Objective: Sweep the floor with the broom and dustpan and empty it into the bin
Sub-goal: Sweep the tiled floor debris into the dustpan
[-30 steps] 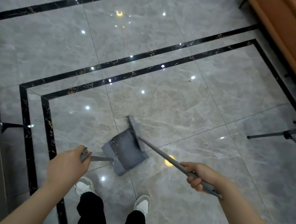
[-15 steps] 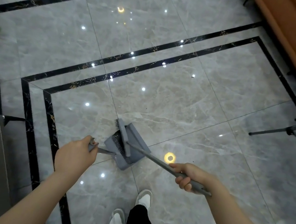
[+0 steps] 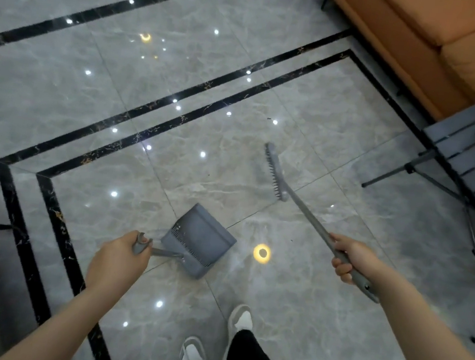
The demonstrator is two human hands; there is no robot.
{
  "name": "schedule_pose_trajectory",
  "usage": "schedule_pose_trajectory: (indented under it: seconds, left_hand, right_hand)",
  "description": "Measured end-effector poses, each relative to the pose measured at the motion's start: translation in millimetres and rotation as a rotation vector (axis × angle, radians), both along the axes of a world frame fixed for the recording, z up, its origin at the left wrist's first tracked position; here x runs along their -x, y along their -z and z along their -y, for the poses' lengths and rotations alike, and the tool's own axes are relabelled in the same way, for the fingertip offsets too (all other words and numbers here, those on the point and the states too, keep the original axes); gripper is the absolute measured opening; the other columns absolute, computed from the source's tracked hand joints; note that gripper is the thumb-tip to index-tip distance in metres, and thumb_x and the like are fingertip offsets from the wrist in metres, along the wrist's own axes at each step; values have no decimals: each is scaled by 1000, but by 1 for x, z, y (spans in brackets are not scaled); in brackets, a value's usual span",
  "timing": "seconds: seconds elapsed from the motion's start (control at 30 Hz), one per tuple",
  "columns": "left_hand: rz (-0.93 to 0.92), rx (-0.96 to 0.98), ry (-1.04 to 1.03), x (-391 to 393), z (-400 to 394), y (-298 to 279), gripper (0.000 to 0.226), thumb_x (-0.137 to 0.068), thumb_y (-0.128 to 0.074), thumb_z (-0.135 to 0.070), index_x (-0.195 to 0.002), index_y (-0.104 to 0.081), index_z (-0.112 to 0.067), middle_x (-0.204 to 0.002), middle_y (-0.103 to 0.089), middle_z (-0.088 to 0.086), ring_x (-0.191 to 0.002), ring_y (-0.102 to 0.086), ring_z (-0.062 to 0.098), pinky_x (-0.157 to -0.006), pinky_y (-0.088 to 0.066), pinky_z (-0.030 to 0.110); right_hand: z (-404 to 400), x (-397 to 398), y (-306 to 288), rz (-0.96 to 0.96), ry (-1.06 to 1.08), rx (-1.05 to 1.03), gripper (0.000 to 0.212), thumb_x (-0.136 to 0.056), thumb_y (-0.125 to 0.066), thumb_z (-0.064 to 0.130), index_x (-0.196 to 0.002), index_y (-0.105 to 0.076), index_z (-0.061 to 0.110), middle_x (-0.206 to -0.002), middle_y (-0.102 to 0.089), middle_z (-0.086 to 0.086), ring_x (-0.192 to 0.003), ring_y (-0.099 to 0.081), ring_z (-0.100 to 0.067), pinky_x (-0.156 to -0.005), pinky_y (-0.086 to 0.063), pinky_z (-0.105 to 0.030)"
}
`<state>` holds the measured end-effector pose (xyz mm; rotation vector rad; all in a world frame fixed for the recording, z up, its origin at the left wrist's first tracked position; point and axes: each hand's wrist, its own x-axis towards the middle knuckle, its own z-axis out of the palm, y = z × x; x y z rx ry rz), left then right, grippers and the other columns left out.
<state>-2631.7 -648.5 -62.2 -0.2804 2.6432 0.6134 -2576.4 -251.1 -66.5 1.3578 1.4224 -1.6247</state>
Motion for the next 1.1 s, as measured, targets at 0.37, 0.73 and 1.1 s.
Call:
schedule_pose_trajectory:
  seconds: [0.37,0.73,1.1]
  left_hand:
    - [-58,98,234,-53,-115,1,24,-90,-51,-34,-86,-67,-17,-69,-65,9,-66,-60,31,-55,-45,30]
    - [-76,296,198,-102,-168,16,14,-85,-61,-27,-80,-65,-15,-40,-38,-4,-37,-43,25,-40,-25,16]
    - [-52,348,174,-97,-169,16,22,-90,-49,-34,-87,-64,-18,-48,-55,3,-43,-50,22,-41,-37,21]
  right_hand:
    - [-106,-73,18,77,89,-236,48,-99,-22,5,-143,-35,17,-61,-31,-6,-18,-28,-6,-28,-26,-11]
    - [-167,-105,59,152,-188,-146,41,-95,-26,0,-123,-50,17,-60,-35,-5,-29,-29,-9,-33,-27,-15]
    - [-141,-86,49,167,-417,189,41,-98,-28,7,-129,-42,30,-58,-33,-3,-28,-26,-5,-31,-26,-12]
